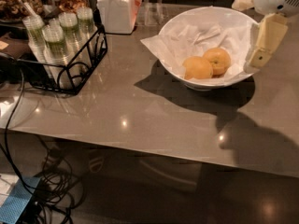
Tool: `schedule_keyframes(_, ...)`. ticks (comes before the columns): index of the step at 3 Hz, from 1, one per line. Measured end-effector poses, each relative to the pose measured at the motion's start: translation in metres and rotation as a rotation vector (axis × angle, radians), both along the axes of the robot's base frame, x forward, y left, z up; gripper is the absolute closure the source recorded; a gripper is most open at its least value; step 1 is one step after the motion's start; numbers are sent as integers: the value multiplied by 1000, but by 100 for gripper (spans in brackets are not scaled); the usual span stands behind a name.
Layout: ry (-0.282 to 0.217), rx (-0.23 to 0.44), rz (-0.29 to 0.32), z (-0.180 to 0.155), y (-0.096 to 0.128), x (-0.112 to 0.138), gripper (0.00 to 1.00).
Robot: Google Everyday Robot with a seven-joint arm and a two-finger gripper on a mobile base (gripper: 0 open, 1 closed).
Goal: Pick orange from white bowl
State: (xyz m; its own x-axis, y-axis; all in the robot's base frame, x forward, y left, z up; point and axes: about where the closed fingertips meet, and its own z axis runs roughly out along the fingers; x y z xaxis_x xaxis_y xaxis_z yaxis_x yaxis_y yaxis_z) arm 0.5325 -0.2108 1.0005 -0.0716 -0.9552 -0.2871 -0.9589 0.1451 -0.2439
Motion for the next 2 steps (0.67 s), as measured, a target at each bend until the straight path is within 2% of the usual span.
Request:
schedule_keyframes(1, -85, 23, -16, 28, -3, 14, 0)
schedule_keyframes(2, -65, 75, -34, 16, -19, 19, 0)
